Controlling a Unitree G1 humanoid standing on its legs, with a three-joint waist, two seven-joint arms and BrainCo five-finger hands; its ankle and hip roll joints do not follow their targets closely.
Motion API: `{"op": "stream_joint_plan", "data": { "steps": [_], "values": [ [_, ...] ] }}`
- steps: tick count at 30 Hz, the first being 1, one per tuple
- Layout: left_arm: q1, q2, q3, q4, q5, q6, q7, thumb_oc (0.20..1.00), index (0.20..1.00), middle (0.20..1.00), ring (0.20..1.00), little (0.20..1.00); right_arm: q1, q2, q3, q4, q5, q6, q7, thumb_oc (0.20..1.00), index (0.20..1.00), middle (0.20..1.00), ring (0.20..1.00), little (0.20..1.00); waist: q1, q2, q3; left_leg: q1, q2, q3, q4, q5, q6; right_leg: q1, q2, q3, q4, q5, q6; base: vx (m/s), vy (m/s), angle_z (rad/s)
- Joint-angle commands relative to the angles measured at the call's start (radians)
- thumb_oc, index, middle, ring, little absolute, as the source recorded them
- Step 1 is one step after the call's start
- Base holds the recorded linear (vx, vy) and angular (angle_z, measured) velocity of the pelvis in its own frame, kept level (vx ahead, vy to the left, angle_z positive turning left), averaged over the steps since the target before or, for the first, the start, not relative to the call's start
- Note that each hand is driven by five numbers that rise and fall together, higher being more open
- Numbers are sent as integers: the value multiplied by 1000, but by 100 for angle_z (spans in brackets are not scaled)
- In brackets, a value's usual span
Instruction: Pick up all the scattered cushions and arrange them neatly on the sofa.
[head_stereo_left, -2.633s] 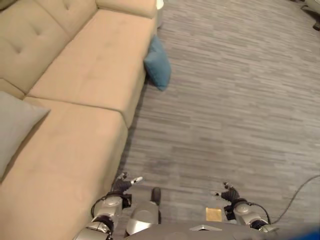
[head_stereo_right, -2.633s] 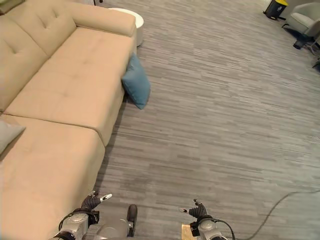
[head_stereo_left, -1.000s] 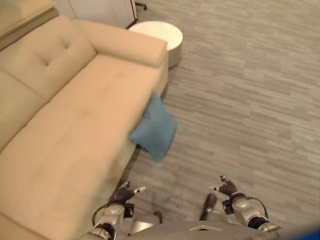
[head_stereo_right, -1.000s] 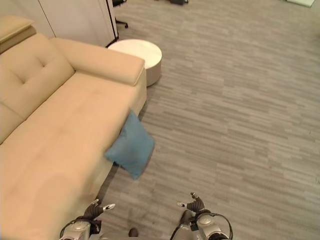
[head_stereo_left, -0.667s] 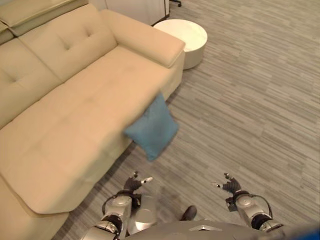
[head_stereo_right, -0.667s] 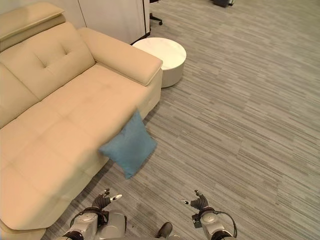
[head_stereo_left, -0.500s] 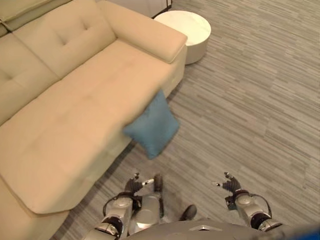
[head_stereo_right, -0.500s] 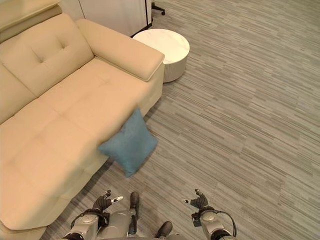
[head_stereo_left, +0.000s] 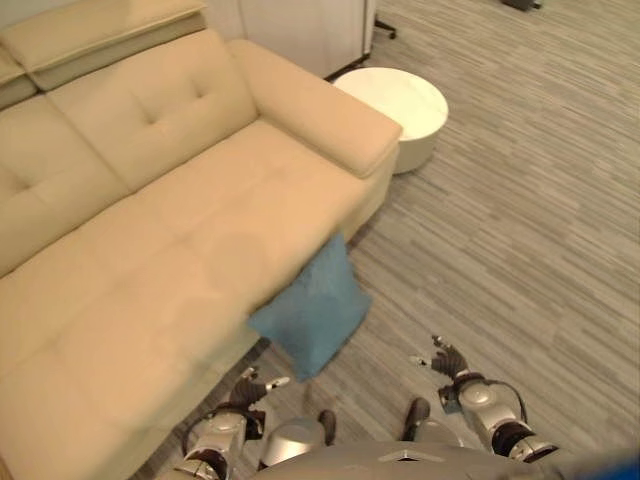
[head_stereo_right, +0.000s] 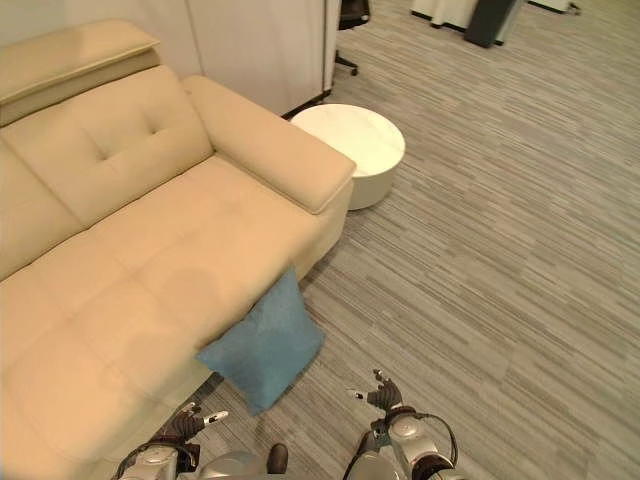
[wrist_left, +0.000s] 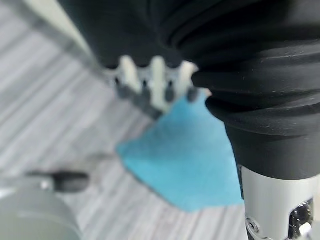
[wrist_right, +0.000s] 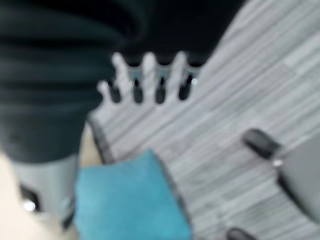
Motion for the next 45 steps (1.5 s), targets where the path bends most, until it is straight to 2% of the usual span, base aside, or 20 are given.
{"op": "stream_joint_plan", "data": {
  "steps": [1,4,8,9,10,11,15,21,22,23,24,26,27,28,29,31,37,40,41,45],
  "values": [
    [-52,-23,-25,13,5,-28,7,1000,1000,1000,1000,1000,-25,-41,-16,-28,8,-21,-15,1000,1000,1000,1000,1000,24,-7,-6,-54,32,-96,96,-34,-74,119,54,-61,-109,105,12,282,-172,47],
    [-79,-31,-43,9,-3,-23,7,1000,1000,1000,1000,1000,-23,-54,-19,-23,23,-27,-26,1000,1000,1000,1000,1000,17,-15,-17,-76,64,-112,110,-9,-112,161,86,-135,-148,68,-7,194,-187,98],
    [-97,-35,-49,-5,-25,-19,5,1000,1000,1000,1000,1000,-37,-66,-12,-13,47,-32,-34,1000,1000,1000,1000,1000,21,-37,6,-192,113,26,275,23,-136,223,104,-254,-198,47,-37,79,-189,117],
    [-91,-39,-49,-4,-23,-13,1,1000,1000,1000,1000,1000,-34,-67,-11,-18,48,-31,-34,1000,1000,1000,1000,1000,17,-35,6,-194,138,116,243,24,-130,252,124,-304,-219,31,-45,262,-185,144],
    [-83,-51,-46,-2,12,-6,-4,1000,1000,1000,1000,1000,-21,-63,-34,-16,57,-26,-33,1000,1000,1000,1000,1000,-33,-16,-24,-205,151,340,100,67,-130,274,160,-369,-246,7,-28,302,-112,153],
    [-79,-52,-42,-3,19,-3,-7,1000,1000,1000,1000,1000,-18,-63,-35,-19,52,-26,-34,1000,1000,1000,1000,1000,-38,-13,-33,-211,146,372,66,95,-130,273,164,-386,-245,3,-29,244,-22,282],
    [-62,-45,-19,6,21,-6,-5,1000,1000,1000,1000,1000,-22,-50,-19,-14,27,-20,-28,1000,1000,1000,1000,1000,-20,-16,-41,-203,126,337,39,86,-121,272,161,-398,-217,-13,-29,169,70,163],
    [-45,-19,-4,-9,1,-8,-12,1000,1000,1000,1000,1000,-33,-33,-9,-25,1,-20,-18,1000,1000,1000,1000,1000,18,-18,-27,-160,86,267,49,37,-74,229,74,-386,69,-34,3,189,150,-40],
    [-54,-12,-14,-12,4,-8,-13,1000,1000,1000,1000,1000,-42,-32,-6,-37,-3,-20,-19,1000,1000,1000,1000,1000,5,-10,-15,-162,77,233,63,42,-47,182,63,-307,155,-6,-3,180,67,35],
    [-55,-12,-24,-18,-4,-14,-9,1000,1000,1000,1000,1000,-40,-38,5,-58,1,-23,-16,1000,1000,1000,1000,1000,-10,-8,-10,-143,62,172,56,35,-47,153,91,-179,81,-22,-26,176,58,51],
    [-56,-12,-24,-18,-4,-14,-9,1000,1000,1000,1000,1000,-41,-38,5,-58,1,-22,-16,1000,1000,1000,1000,1000,-11,-8,-13,-147,63,171,55,37,-47,151,93,-181,77,-19,-27,216,-89,58],
    [-55,-12,-36,-23,-5,-20,-8,1000,1000,1000,1000,1000,-40,-46,17,-70,-3,-22,-15,1000,1000,1000,1000,1000,-28,0,-4,-134,66,101,45,29,-55,108,82,-55,-15,-1,-26,141,-115,65],
    [-56,-12,-36,-23,-5,-20,-8,1000,1000,1000,1000,1000,-41,-46,17,-70,-3,-22,-15,1000,1000,1000,1000,1000,-29,0,-6,-138,66,101,45,31,-55,105,82,-56,-17,1,-26,171,-142,111],
    [-57,-8,-40,-21,-7,-23,-6,1000,1000,1000,1000,1000,-34,-55,20,-103,-7,-22,-18,1000,1000,1000,1000,1000,-52,3,3,-128,70,44,40,26,-69,72,72,43,-84,36,-13,153,-140,99],
    [-58,-7,-40,-23,-6,-25,-3,1000,1000,1000,1000,1000,-31,-56,18,-99,-9,-22,-19,1000,1000,1000,1000,1000,-57,1,8,-126,70,25,43,21,-75,62,63,57,-100,52,-7,200,-174,122],
    [-47,-7,-33,-13,-10,-29,1,1000,1000,1000,1000,1000,-14,-55,16,-92,-17,-17,-15,1000,1000,1000,1000,1000,-52,-18,11,-127,60,0,62,8,-85,96,55,-9,-119,62,4,155,-189,85],
    [-49,-6,-33,-29,-40,-32,-1,1000,1000,1000,1000,1000,10,-71,10,-115,0,-32,-24,1000,1000,1000,1000,1000,-67,-18,14,-148,98,-35,42,45,-133,137,97,-87,-169,47,-11,89,-194,75],
    [-63,-9,-39,-41,-47,-34,3,1000,1000,1000,1000,1000,7,-79,12,-124,9,-40,-33,1000,1000,1000,1000,1000,-82,-19,19,-175,120,-15,55,56,-149,150,111,-119,-196,37,-23,27,-136,35],
    [-75,-12,-43,-61,-53,-37,9,1000,1000,1000,1000,1000,5,-88,9,-140,21,-46,-37,1000,1000,1000,1000,1000,-101,-22,26,-198,139,42,82,62,-154,159,117,-134,-212,30,-33,3,-63,46],
    [-91,-13,-52,-96,-70,-40,14,1000,1000,1000,1000,1000,-9,-98,8,-152,29,-44,-44,1000,1000,1000,1000,1000,-113,-18,38,-227,159,103,110,70,-158,169,123,-159,-224,21,-39,-3,-43,41]
  ]
}}
